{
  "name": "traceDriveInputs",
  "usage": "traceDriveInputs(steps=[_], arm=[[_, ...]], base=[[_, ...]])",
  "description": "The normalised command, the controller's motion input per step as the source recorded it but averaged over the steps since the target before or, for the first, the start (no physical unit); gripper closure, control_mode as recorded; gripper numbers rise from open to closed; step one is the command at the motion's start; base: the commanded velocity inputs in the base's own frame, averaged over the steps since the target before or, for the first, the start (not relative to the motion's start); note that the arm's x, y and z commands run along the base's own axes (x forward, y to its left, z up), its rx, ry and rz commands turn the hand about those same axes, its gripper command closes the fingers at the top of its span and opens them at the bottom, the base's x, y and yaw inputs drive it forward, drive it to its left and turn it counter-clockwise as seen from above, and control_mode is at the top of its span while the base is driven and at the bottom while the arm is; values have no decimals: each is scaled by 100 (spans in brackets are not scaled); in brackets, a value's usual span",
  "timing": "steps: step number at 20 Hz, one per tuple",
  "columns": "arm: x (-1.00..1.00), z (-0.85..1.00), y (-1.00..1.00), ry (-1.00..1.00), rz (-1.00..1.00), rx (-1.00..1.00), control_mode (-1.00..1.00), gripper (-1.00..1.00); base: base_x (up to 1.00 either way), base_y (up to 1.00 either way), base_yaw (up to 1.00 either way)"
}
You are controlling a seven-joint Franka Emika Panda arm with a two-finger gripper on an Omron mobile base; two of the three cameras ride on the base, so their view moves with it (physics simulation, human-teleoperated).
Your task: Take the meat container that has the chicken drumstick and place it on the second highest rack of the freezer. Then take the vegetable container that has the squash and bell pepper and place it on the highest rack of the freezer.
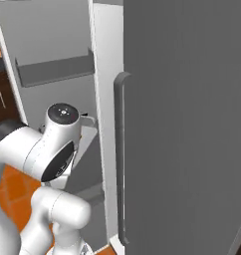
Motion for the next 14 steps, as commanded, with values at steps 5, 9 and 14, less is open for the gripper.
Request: traceDriveInputs(steps=[5, 9, 14], arm=[[0, 0, 0, 0, 0, 0, 100, 100], [0, 0, 0, 0, 0, 0, 100, 100], [0, 0, 0, 0, 0, 0, 100, 100]], base=[[46, 6, -37], [19, 49, -57], [61, 17, -43]])
